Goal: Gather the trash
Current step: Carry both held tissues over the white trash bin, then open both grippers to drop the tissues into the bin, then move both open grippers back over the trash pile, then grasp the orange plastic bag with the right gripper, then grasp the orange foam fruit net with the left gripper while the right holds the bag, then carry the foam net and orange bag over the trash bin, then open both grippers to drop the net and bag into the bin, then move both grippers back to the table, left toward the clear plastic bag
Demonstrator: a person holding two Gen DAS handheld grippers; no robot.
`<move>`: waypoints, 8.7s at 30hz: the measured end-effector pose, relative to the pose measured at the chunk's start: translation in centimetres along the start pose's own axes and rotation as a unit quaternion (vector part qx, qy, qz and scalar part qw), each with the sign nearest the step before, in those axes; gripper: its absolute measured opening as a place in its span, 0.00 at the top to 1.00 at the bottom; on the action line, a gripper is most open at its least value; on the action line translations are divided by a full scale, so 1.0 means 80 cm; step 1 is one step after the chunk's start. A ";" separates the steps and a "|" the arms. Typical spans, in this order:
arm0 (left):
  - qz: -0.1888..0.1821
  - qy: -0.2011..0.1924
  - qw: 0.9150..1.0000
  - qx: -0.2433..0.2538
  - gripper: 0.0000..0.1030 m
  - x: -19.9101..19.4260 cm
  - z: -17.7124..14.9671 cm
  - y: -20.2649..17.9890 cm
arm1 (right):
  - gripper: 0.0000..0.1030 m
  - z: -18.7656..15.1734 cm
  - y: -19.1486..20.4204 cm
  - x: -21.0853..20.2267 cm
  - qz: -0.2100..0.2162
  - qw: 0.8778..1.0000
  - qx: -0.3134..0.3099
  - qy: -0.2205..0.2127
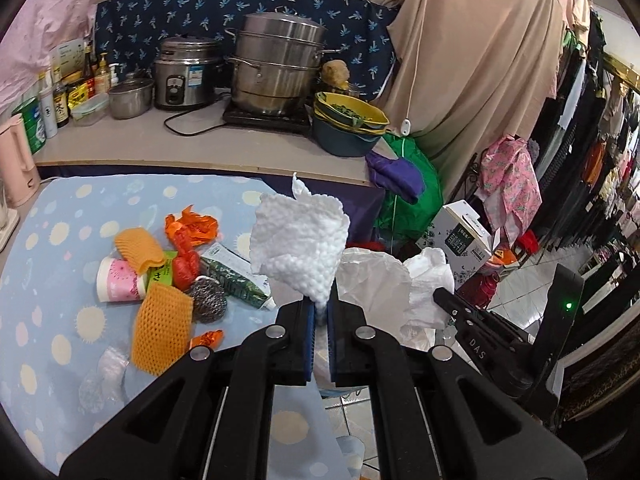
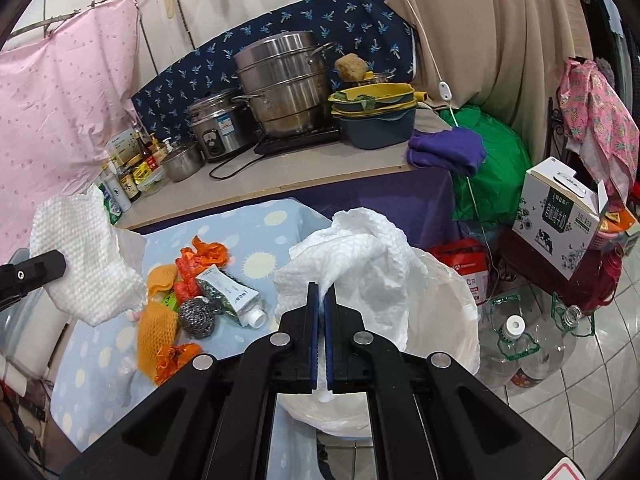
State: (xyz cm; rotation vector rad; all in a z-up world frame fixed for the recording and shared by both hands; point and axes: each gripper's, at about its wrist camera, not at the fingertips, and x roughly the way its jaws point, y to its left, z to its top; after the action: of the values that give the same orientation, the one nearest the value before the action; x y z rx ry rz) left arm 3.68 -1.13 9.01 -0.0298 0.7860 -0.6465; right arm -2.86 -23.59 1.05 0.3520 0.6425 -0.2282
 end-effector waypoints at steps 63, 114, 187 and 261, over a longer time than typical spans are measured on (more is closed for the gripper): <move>0.168 0.026 0.985 -0.026 0.32 0.093 -0.021 0.072 | 0.45 -0.016 0.059 0.045 0.017 0.999 -0.024 0.027; 0.230 0.087 0.956 -0.161 0.26 0.059 -0.140 0.267 | 0.70 -0.157 0.254 0.179 0.125 0.959 -0.141 0.213; 0.041 0.041 0.998 0.039 0.79 0.080 -0.050 -0.023 | 0.70 -0.014 0.013 -0.008 -0.006 1.000 -0.001 -0.001; 0.091 0.049 0.994 0.029 0.32 0.158 -0.033 -0.027 | 0.48 0.004 -0.023 0.032 -0.031 0.999 0.031 0.000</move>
State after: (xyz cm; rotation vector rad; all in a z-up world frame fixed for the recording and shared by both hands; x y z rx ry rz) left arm 7.43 -9.31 -0.50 0.1255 0.8543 -0.5007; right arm -1.30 -25.64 -0.75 0.3909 0.6474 -0.3086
